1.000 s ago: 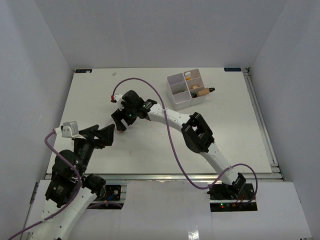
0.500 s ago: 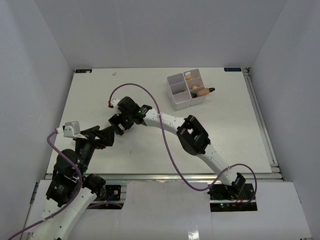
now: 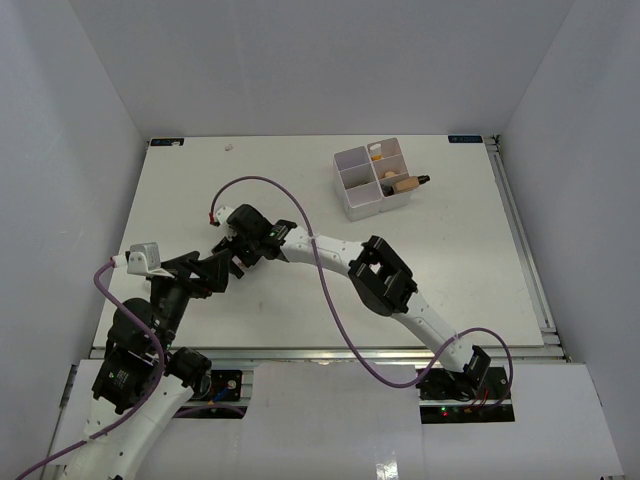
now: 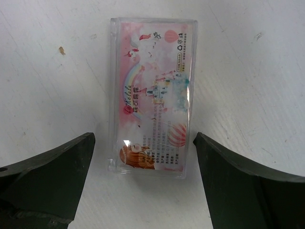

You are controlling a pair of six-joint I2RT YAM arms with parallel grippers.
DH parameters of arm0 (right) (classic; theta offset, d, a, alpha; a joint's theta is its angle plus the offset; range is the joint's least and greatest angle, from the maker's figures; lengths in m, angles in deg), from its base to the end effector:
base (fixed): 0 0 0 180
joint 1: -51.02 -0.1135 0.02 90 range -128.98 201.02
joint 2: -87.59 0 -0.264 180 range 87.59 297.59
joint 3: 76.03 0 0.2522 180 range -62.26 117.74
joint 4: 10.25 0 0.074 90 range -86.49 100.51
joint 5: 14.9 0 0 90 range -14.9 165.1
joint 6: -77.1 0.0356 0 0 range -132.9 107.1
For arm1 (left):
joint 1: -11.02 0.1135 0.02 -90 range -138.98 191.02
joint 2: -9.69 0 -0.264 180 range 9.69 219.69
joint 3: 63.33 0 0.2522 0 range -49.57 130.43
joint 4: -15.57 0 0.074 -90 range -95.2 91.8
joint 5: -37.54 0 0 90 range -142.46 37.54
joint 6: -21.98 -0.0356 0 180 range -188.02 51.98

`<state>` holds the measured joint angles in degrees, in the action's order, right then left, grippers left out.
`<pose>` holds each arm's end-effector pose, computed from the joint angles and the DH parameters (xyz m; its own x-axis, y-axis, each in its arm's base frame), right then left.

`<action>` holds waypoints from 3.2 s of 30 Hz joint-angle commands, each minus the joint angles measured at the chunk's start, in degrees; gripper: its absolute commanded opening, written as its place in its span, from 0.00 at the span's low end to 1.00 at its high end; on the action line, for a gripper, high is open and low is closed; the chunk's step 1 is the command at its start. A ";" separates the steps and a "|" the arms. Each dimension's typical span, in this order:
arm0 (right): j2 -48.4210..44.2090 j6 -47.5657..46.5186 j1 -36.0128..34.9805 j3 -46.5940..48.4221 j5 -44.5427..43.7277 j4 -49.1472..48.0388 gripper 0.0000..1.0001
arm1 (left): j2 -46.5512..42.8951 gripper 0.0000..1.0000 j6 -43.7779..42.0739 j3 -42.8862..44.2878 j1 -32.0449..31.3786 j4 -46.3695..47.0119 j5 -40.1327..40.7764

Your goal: Organize the makeup

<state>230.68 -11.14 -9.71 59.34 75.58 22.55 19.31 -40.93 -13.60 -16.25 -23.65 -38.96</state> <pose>0.2756 0.4924 0.1670 -0.3444 -0.5516 -0.7597 -0.8652 0.5005 0.0288 0.0582 -0.0207 0.3218 -0.0961 -0.4486 -0.8885 0.2182 0.8615 -0.4586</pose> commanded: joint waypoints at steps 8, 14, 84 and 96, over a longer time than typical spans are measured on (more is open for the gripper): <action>0.08 -4.72 -0.57 -4.96 -4.51 -0.58 0.59 | 0.76 0.98 0.50 -0.67 0.11 0.35 -0.49; -4.92 -6.66 0.40 -10.01 -1.76 -1.42 0.29 | 0.43 0.98 1.82 -1.75 0.11 2.50 -1.84; -84.65 -33.83 31.83 -77.14 19.71 -9.38 0.43 | 84.03 0.07 23.75 24.98 -7.19 39.69 -55.23; -89.43 -30.57 37.71 -77.32 18.48 -10.17 0.90 | 89.23 0.00 2.45 41.99 -7.10 20.31 -40.07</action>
<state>145.29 -43.96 24.30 -17.36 93.54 14.25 106.30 -26.00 19.83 -23.67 5.45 -88.11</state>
